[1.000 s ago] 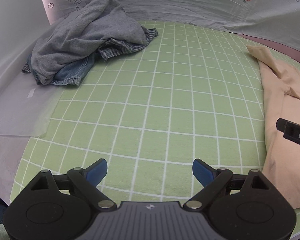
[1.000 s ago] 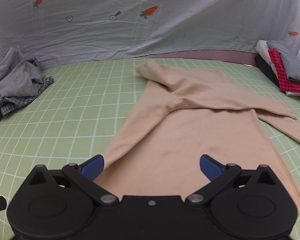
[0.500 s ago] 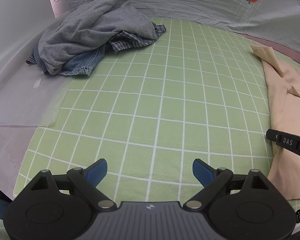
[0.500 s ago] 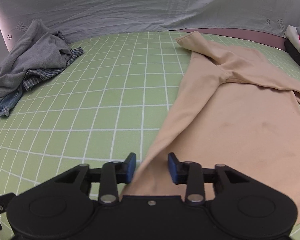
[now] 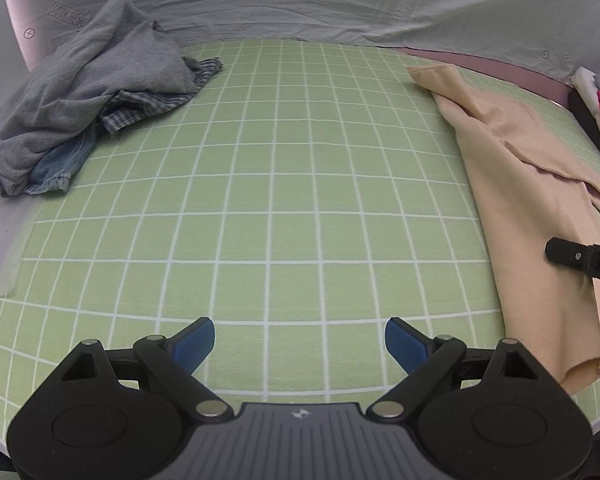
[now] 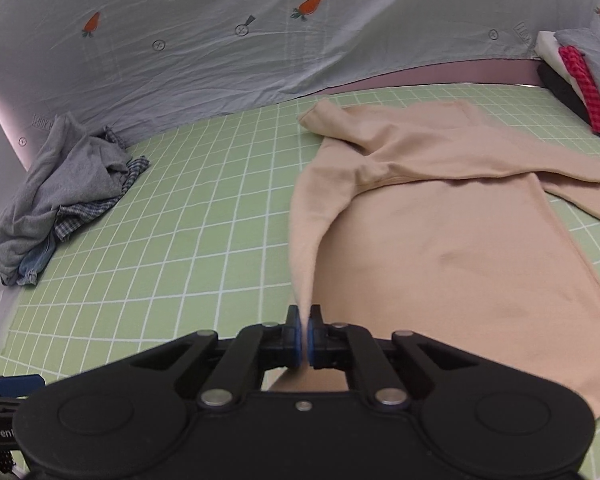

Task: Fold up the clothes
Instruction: 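Pinch the shirt side edge with the right gripper, pull it straight, open, then move the open right gripper toward the other sleeve cuff by the folded stack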

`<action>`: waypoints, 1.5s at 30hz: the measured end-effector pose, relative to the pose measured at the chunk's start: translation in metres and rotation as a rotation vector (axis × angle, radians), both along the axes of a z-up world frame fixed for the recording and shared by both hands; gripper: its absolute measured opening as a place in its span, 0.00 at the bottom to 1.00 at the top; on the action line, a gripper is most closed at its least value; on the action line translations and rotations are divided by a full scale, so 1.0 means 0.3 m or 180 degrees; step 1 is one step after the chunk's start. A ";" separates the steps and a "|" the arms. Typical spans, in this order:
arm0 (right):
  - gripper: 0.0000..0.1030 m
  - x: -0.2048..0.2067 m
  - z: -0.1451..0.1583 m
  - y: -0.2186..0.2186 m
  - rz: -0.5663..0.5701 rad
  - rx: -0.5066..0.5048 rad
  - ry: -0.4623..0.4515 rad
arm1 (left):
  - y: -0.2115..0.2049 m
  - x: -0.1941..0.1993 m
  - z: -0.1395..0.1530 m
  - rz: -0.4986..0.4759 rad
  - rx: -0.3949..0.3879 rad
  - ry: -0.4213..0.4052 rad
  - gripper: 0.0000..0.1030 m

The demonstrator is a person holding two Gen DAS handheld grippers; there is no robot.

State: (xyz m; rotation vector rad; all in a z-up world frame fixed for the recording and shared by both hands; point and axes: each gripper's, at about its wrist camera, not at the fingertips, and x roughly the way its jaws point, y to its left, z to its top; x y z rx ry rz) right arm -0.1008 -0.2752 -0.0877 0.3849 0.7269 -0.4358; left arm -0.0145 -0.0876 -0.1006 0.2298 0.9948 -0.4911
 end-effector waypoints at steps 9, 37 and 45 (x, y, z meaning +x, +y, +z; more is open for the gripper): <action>0.14 -0.085 -0.093 -0.166 -0.0100 -0.0103 0.0389 | -0.115 -0.045 0.001 -0.0160 0.0084 0.0002 0.90; 0.56 -0.172 -0.024 -0.779 -0.0446 -0.0254 0.0257 | -0.608 0.032 -0.033 0.0200 0.0112 0.0078 0.91; 0.67 -0.178 -0.043 -1.182 -0.0993 -0.0240 0.0221 | -0.724 0.126 -0.077 0.0419 0.0359 0.0062 0.91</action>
